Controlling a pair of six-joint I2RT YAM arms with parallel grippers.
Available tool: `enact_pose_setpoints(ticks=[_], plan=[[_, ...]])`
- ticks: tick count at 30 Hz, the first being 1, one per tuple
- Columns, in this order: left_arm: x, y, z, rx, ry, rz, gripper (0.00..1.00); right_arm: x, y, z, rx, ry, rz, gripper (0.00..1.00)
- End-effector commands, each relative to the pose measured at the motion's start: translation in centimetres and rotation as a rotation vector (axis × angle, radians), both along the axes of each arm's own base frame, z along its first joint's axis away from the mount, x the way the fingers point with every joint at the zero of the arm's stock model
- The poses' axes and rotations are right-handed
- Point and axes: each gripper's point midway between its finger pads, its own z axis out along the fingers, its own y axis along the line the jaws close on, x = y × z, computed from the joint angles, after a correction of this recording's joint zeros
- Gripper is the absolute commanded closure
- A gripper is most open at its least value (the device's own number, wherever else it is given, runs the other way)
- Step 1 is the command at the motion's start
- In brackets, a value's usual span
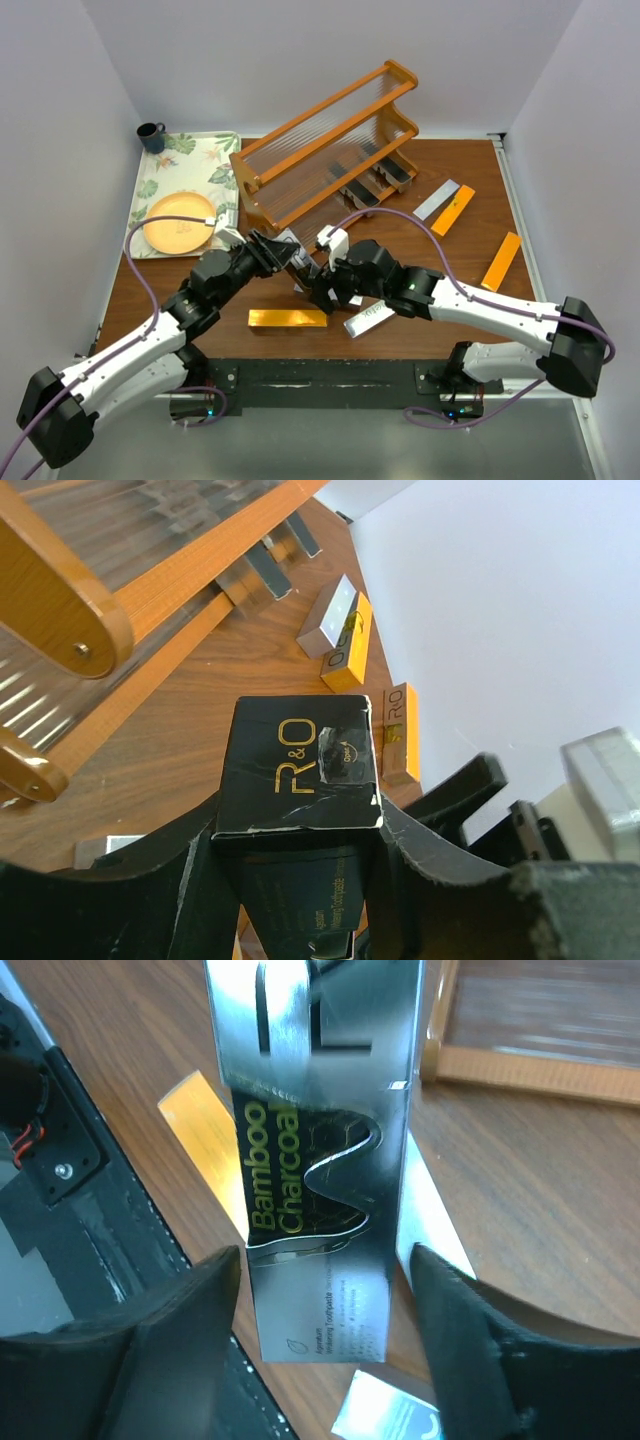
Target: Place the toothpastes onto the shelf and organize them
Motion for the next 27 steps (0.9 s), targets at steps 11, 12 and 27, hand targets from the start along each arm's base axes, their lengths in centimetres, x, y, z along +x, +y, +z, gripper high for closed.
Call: enact_pose_setpoints(ticks=[11,12,27], plan=[[-1.6,2.7,4.5,-0.109,-0.337,0.033,0.73,0.0,-0.2,5.8,0.361,0.095,0.151,0.02],[-1.9,2.8,4.8,-0.122,-0.357,0.018,0.73,-0.1,-0.4,6.2,0.387,0.103,0.173,0.02],[-4.8,3.7,8.2,-0.395,-0.571,-0.158,0.72,-0.1,-0.7,5.8,0.453,0.185,0.349,0.02]])
